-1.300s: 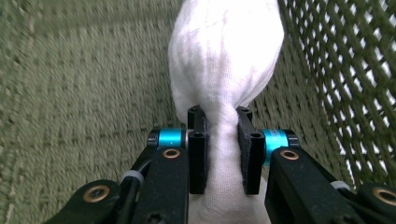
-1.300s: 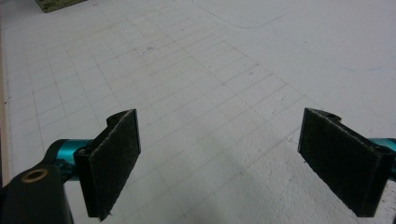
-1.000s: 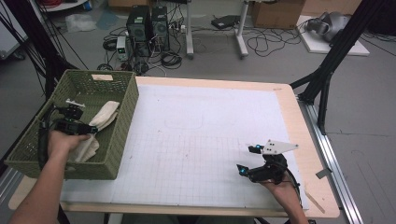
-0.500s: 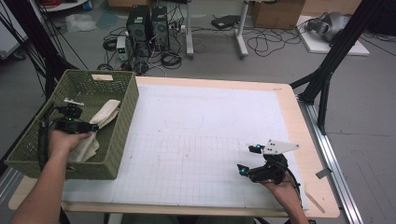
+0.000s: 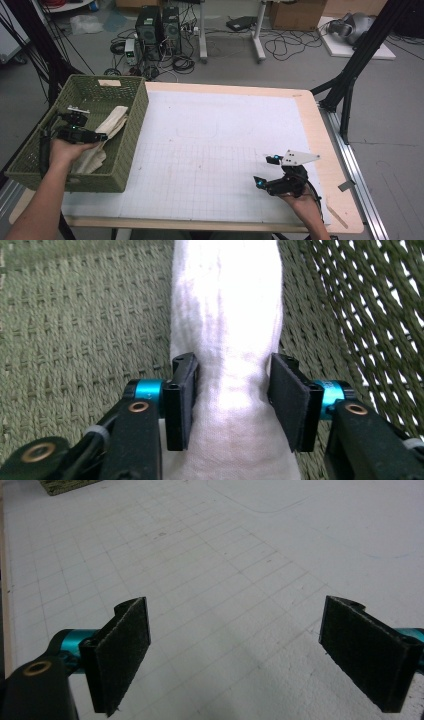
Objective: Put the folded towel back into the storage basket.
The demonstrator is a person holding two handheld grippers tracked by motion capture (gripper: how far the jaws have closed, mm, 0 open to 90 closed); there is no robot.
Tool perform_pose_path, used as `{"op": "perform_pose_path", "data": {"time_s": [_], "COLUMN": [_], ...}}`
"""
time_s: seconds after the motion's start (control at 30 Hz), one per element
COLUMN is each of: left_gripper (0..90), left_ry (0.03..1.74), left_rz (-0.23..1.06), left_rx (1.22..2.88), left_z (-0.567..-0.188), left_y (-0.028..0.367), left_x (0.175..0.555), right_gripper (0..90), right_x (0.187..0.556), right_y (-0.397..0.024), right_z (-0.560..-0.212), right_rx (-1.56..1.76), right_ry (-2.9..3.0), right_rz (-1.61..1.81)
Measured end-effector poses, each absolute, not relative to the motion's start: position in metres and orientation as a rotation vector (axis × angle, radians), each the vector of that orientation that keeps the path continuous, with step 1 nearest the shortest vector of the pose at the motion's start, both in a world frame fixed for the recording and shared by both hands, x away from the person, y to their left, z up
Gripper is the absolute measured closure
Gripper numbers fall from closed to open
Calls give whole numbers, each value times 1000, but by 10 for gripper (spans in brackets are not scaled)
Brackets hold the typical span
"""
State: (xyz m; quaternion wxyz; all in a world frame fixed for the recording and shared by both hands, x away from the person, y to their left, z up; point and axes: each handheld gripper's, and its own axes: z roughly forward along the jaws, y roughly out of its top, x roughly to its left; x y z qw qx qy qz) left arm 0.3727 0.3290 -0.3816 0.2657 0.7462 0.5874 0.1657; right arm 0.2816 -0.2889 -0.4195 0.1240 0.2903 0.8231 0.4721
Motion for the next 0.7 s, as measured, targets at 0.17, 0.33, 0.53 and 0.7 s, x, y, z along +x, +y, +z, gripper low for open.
{"op": "perform_pose_path", "data": {"time_s": [0.17, 0.33, 0.53, 0.7], "left_gripper": [523, 563, 515, 738], "left_ry": [1565, 1604, 1616, 1655], "left_rz": [432, 434, 405, 408], "left_rx": [2069, 2083, 2131, 2143], "left_z": [-382, -386, -391, -393], "left_y": [325, 327, 325, 326], "left_x": [373, 375, 378, 379], "right_gripper": [124, 124, 124, 124], "right_x": [281, 281, 282, 281], "right_y": [-288, -288, -288, -288], "right_z": [-420, -420, -420, -420], "right_rx": [844, 844, 843, 837], "right_ry": [2404, 2405, 2405, 2410], "right_rz": [1377, 1378, 1381, 1381]}}
